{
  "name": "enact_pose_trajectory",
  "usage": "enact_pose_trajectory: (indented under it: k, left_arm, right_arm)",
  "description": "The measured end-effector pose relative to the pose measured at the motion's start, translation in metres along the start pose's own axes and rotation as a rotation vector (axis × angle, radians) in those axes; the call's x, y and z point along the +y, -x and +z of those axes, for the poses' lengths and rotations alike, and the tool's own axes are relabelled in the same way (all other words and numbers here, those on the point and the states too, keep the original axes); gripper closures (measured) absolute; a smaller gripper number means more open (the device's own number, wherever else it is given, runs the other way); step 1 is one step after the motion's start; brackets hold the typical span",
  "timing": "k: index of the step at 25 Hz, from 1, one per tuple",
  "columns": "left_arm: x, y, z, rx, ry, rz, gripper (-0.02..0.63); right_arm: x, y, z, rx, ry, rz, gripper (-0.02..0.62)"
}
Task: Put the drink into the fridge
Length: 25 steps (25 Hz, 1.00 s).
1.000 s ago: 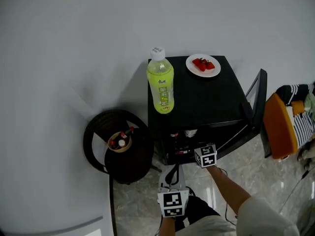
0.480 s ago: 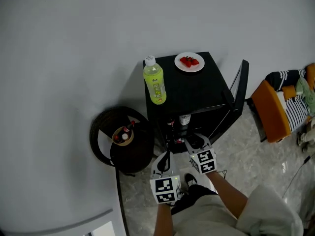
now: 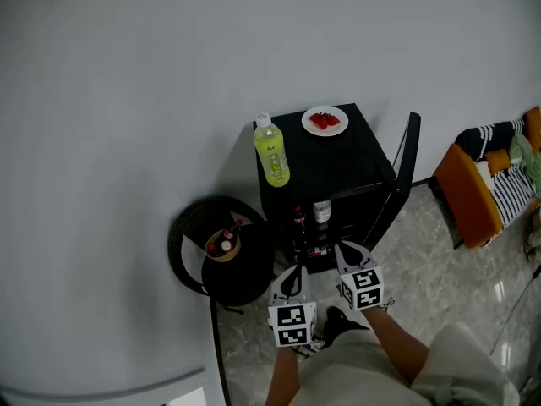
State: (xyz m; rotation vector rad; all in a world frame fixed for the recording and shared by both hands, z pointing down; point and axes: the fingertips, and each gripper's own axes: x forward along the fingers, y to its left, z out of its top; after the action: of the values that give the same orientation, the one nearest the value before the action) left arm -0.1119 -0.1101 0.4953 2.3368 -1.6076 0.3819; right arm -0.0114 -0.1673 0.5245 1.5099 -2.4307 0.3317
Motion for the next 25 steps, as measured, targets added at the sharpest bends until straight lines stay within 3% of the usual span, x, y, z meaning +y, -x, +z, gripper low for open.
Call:
enact_pose_trajectory:
  k: [6,10,18,22,23,25]
  left_arm:
    - [-0.010,-0.001,0.000,0.003,-0.007,-0.035,0.604]
    - [-0.006,0.004,0.015,-0.050,0.045,-0.046,0.604]
    - [0.025,-0.021,0.079,-0.124,0.009,-0.021,0.604]
    - [0.052,-0.038,0.118,-0.152,-0.008,0.010,0.604]
    - [0.058,-0.041,0.127,-0.160,-0.011,0.013,0.604]
    - [0.071,-0.048,0.143,-0.175,-0.017,0.015,0.604]
  right_arm:
    - [0.006,0.006,0.009,-0.025,-0.018,0.009,0.589]
    - [0.015,0.007,0.024,-0.049,-0.054,0.052,0.589]
    - [0.029,-0.029,0.130,-0.199,-0.066,0.125,0.589]
    - [0.036,-0.062,0.178,-0.223,-0.041,0.189,0.584]
    - [0.039,-0.071,0.186,-0.219,-0.029,0.209,0.576]
    - [0.044,-0.090,0.198,-0.195,-0.001,0.243,0.423]
